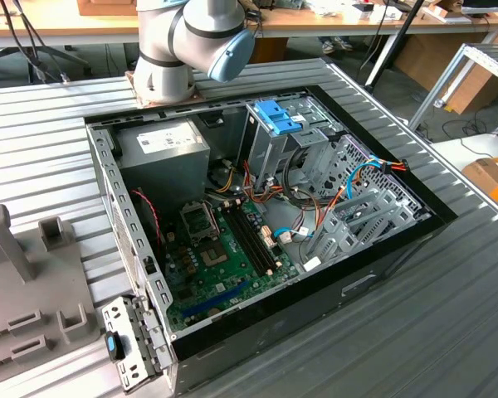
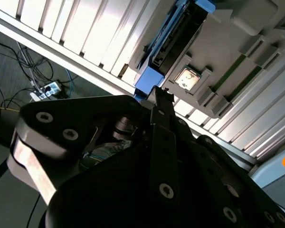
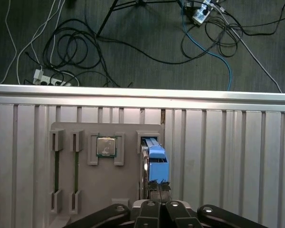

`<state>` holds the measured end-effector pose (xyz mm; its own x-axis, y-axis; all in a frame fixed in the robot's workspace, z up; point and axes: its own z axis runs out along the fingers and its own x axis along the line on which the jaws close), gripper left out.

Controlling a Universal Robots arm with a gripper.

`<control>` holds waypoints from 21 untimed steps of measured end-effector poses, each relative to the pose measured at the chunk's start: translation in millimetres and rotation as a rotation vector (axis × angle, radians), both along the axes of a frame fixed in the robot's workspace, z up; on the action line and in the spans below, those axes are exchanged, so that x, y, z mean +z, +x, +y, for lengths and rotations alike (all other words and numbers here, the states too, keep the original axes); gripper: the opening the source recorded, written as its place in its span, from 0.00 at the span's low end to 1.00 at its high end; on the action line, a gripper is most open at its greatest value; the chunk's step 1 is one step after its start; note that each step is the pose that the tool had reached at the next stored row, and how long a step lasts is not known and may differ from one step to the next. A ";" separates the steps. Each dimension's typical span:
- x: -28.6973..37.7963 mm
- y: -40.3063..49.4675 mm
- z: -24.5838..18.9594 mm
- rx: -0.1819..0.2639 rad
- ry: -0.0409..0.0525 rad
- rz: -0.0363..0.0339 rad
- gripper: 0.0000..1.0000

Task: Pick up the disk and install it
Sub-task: 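Pick up the disk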

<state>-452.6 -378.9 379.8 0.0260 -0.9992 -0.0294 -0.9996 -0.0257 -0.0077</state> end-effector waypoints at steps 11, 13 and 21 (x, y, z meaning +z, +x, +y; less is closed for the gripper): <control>0.0 0.0 0.0 0.000 0.0000 0.0000 0.11; 0.0 0.0 0.0 0.000 0.0000 0.0000 0.24; 0.0 0.0 0.0 0.000 0.0000 0.0000 0.54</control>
<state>-452.6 -378.9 379.8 0.0258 -0.9992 -0.0294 -0.9996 -0.0256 -0.0077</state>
